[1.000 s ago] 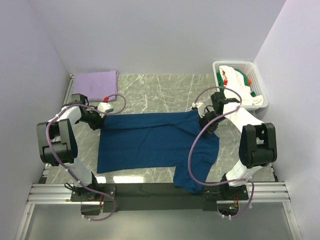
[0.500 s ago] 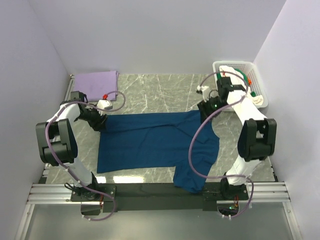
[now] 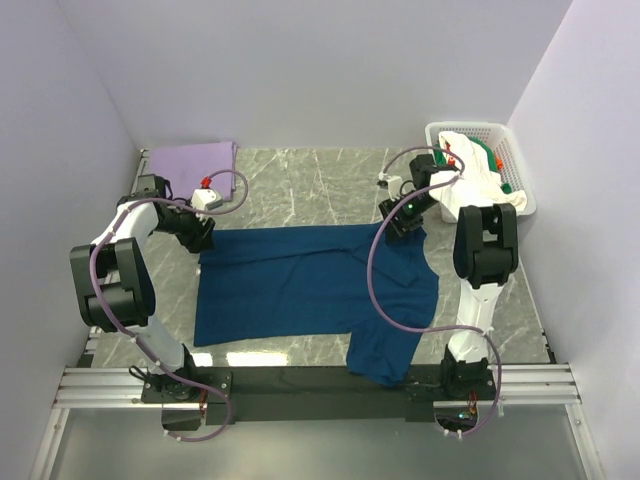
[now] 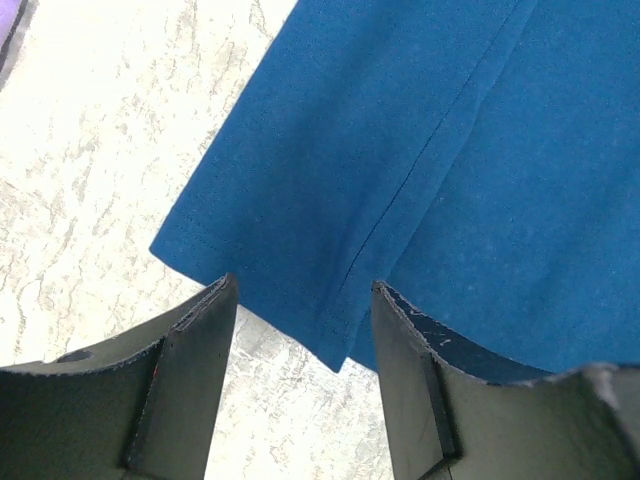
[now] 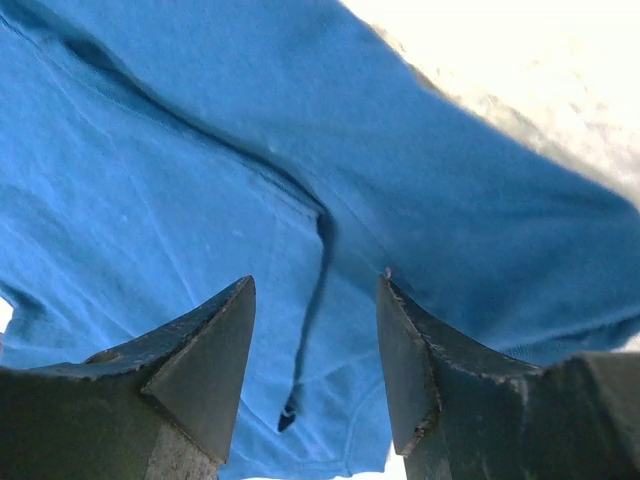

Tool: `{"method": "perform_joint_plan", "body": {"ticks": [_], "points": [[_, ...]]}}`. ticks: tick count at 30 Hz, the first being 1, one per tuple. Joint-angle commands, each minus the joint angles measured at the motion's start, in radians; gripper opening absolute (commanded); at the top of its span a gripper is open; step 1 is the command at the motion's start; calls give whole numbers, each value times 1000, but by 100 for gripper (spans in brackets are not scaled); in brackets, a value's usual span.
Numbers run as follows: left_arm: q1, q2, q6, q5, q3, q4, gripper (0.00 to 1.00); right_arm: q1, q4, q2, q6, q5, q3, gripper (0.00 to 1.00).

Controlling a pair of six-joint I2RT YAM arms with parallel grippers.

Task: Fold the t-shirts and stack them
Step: Fold the tshirt

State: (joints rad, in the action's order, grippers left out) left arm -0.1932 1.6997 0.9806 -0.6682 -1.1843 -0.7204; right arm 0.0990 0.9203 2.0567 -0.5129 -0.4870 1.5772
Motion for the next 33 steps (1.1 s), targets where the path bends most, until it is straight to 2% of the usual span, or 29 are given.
{"method": "perform_joint_plan", "body": {"ticks": [1,12,14,22,27,33], "points": [[-5,0,-8,-41,-29,7,61,19,-21,8,27,-7,60,57],[-5,-2,-8,-45,-29,15,61,44,-54,75,42,30,61,58],[-5,-8,0,-53,-31,10,61,50,-34,74,34,22,61,56],[-2,-11,-3,-68,-28,12,59,74,6,-18,10,-51,30,35],[-2,-12,-3,-87,-41,-1,57,96,51,-33,-10,-105,46,0],[-2,-52,20,-128,-25,-16,53,200,103,-130,-9,-229,-31,0]]}}
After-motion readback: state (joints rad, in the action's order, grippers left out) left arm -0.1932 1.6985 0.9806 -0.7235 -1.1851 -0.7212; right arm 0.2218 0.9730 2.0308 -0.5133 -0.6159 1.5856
